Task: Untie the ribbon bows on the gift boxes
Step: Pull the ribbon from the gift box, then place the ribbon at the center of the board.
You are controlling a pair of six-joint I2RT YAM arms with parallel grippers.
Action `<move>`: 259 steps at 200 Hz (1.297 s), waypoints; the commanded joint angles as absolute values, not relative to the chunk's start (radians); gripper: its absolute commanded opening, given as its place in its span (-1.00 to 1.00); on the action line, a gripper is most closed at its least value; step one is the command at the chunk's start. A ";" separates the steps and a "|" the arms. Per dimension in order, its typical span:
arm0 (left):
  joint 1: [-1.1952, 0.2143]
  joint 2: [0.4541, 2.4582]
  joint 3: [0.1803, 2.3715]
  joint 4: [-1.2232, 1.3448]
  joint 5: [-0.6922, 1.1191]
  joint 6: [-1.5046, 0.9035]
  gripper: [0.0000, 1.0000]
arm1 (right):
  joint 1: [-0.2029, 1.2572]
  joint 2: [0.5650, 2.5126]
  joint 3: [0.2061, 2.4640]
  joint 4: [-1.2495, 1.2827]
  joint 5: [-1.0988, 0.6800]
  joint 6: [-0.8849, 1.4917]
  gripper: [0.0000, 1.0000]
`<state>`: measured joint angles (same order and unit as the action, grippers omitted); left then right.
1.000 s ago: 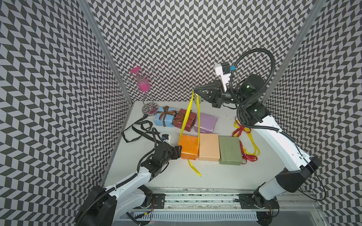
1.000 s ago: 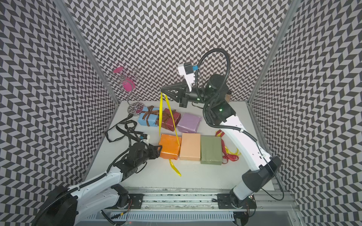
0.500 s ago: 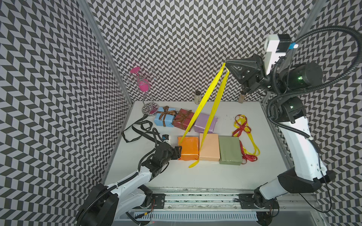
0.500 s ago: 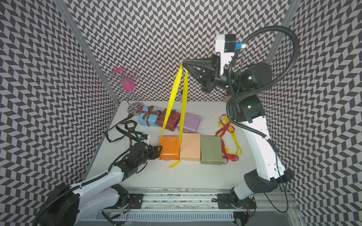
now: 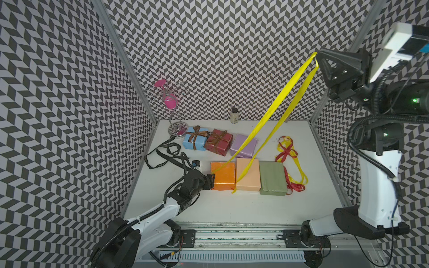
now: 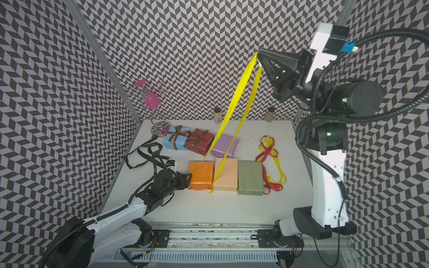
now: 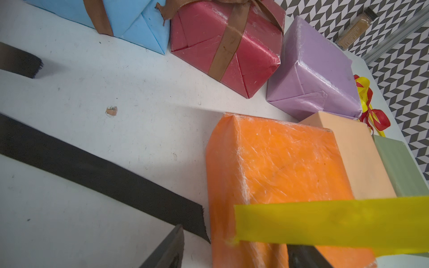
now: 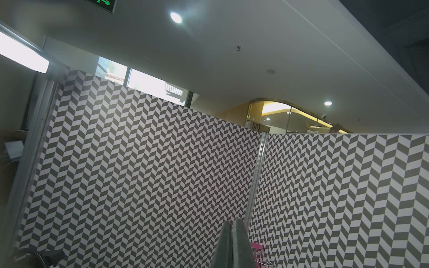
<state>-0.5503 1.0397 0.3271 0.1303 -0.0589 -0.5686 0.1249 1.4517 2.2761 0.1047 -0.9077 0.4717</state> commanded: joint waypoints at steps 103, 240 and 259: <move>-0.555 1.042 0.320 0.137 -0.089 -0.557 0.40 | 0.105 1.215 2.209 -0.154 -0.296 -0.005 -1.00; -0.555 0.973 0.332 0.079 -0.092 -0.550 0.40 | 0.039 1.340 1.865 -0.076 -0.015 -0.111 -1.00; -0.554 0.964 0.334 0.077 -0.089 -0.551 0.40 | 0.001 1.393 1.821 -0.046 -0.117 -0.054 -1.00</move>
